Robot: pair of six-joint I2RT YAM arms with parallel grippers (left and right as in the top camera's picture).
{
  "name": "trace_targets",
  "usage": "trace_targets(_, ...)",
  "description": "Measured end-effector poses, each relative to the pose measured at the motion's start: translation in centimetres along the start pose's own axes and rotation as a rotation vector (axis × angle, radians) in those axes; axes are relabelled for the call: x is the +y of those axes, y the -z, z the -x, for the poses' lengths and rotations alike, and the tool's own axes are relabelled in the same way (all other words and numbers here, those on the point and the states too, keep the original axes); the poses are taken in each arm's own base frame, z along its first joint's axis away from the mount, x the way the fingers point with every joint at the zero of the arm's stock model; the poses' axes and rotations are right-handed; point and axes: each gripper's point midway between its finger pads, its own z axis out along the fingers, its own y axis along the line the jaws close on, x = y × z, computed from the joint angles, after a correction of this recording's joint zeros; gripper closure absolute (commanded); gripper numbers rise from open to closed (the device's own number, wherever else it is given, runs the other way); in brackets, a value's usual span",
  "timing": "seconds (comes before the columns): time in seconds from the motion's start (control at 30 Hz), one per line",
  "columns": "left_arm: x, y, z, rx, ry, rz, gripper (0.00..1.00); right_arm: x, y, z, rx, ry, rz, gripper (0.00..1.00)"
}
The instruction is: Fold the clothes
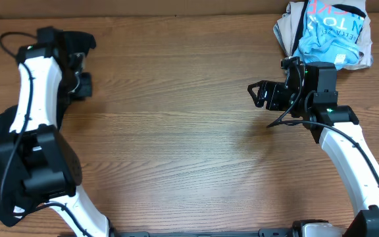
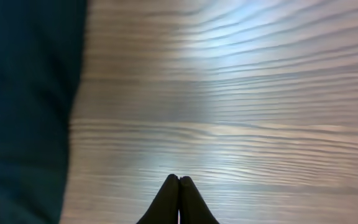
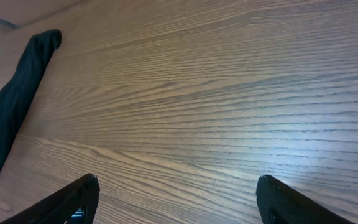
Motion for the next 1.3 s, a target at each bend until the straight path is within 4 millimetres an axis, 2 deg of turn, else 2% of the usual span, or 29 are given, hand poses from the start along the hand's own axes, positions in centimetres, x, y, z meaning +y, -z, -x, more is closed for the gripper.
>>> trace_targets(0.37, -11.2, 1.6, 0.4, -0.016, -0.21, -0.107, 0.96, 0.0, 0.0, 0.0, 0.001, 0.0, 0.0, 0.15)
trace_targets(0.4, -11.9, 1.8, 0.4, -0.017, -0.21, -0.109, 0.86, 0.0, 0.0, 0.0, 0.001, 0.0, 0.0, 0.15)
trace_targets(0.43, -12.4, 2.1, 0.4, -0.02, -0.207, -0.108, 0.61, 0.0, 0.0, 0.0, 0.0, 0.0, 0.0, 0.14)
trace_targets(0.47, -12.7, 2.5, 0.6, -0.026, -0.187, -0.098, 0.46, 0.0, 0.0, 0.0, 0.001, 0.0, 0.0, 0.14)
trace_targets(0.53, -12.2, 2.9, 1.1, -0.042, -0.151, -0.078, 0.27, 0.1, 0.0, -0.1, 0.002, -0.001, 0.004, 0.14)
trace_targets(0.57, -11.5, 3.0, 1.3, -0.048, -0.118, -0.059, 0.2, 0.1, 0.0, -0.1, 0.003, 0.0, 0.008, 0.14)
trace_targets(0.63, -9.9, 3.0, 1.6, -0.052, -0.062, -0.027, 0.11, 0.2, 0.0, -0.1, 0.004, 0.0, 0.014, 0.14)
trace_targets(0.93, 3.6, 3.4, 3.6, -0.152, 0.193, 0.082, 0.11, 0.4, 0.0, -0.1, 0.005, 0.0, 0.021, 0.14)
trace_targets(1.03, 7.1, 3.2, 3.8, -0.176, 0.218, 0.112, 0.12, 0.3, 0.0, -0.1, 0.006, -0.001, 0.021, 0.14)
trace_targets(1.1, 8.7, 2.4, 3.8, -0.174, 0.222, 0.125, 0.16, 0.3, 0.0, -0.2, 0.008, -0.002, 0.02, 0.14)
trace_targets(1.17, 9.5, 1.3, 3.6, -0.15, 0.217, 0.126, 0.2, 0.3, 0.0, -0.4, 0.016, -0.006, 0.019, 0.14)
trace_targets(1.3, 9.7, -2.0, 3.0, -0.071, 0.193, 0.114, 0.25, 0.2, 0.0, -0.7, 0.029, -0.013, 0.016, 0.14)
